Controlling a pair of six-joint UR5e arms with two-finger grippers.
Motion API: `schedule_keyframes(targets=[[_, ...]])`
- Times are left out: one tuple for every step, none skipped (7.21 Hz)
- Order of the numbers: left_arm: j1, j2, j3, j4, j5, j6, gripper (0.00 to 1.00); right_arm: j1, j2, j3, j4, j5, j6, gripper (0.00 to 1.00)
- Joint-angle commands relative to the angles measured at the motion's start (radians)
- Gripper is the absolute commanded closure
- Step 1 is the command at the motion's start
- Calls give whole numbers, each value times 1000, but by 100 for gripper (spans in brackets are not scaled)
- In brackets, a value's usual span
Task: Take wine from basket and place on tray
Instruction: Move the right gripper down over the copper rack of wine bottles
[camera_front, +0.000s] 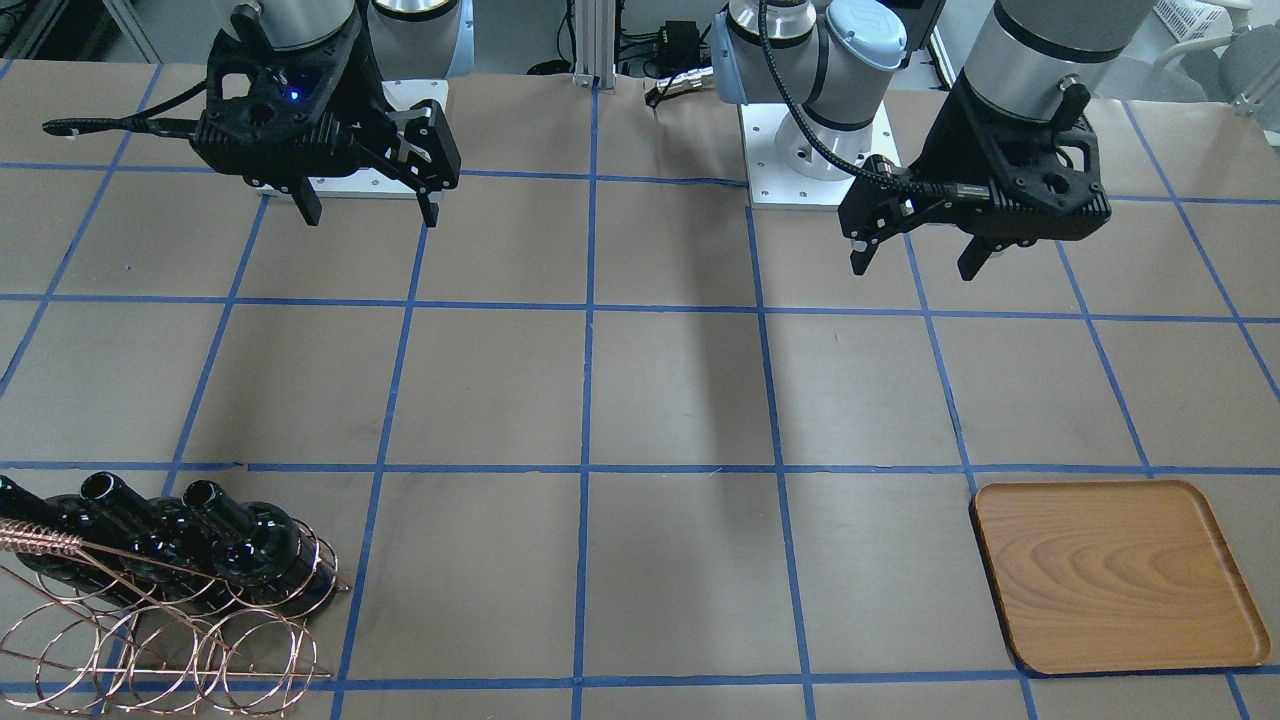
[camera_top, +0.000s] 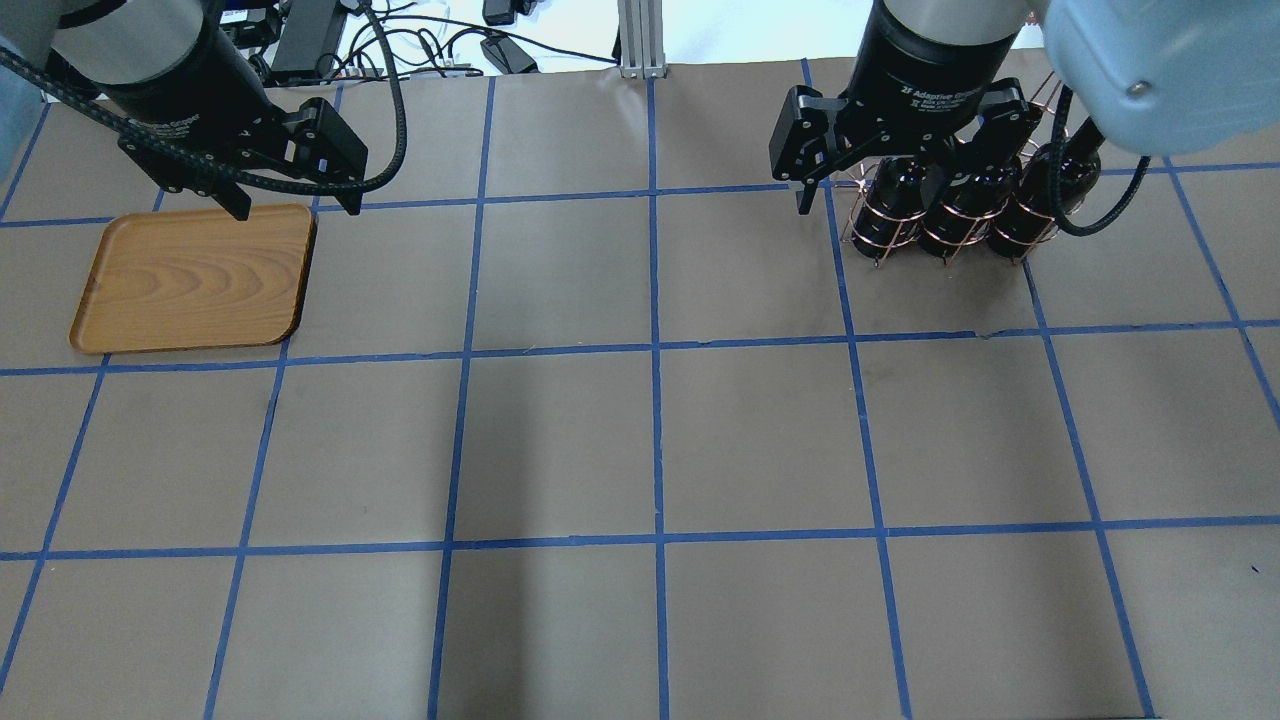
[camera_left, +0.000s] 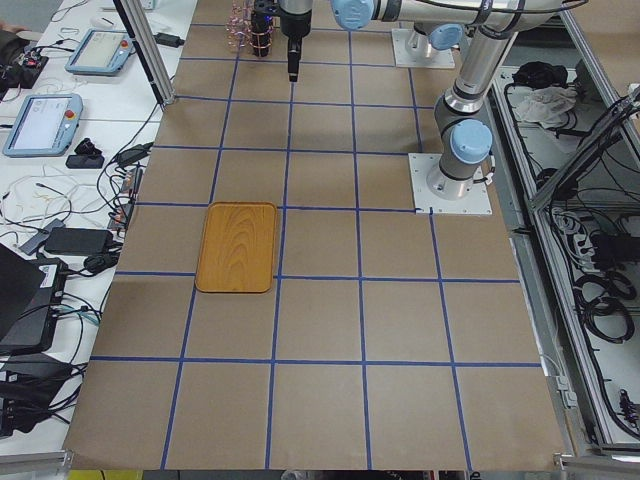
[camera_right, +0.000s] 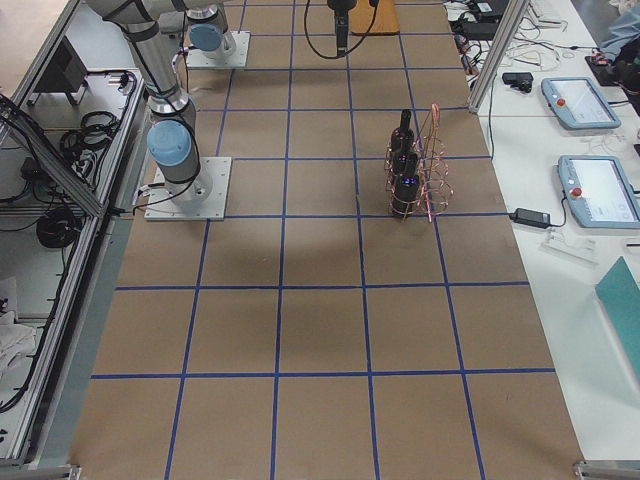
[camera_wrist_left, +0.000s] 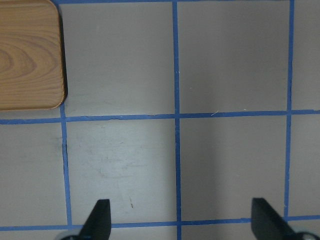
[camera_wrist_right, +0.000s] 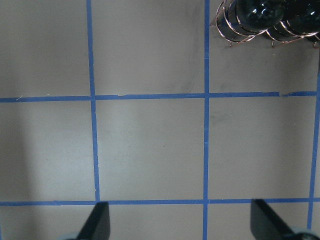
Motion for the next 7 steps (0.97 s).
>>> schedule_keyframes(targets=[[0,0,0,1,1,0,0,0,1,1,3,0,-2,0],[0,0,0,3,1,0,0,-15,2,-1,4,3,0,0],[0,0,0,3,1,0,0,-19,10,4,47,0,0,0],[0,0,0,3,1,0,0,-16,14,8,49,-6,0,0],[0,-2,0,3,1,0,0,-28,22,13,47,-40,-6,0],[0,-2,0,3,1,0,0,-72,60,13,-20,-102,-21,0],[0,-2,0,3,1,0,0,-138,97,12,-101,-92,-70,0]])
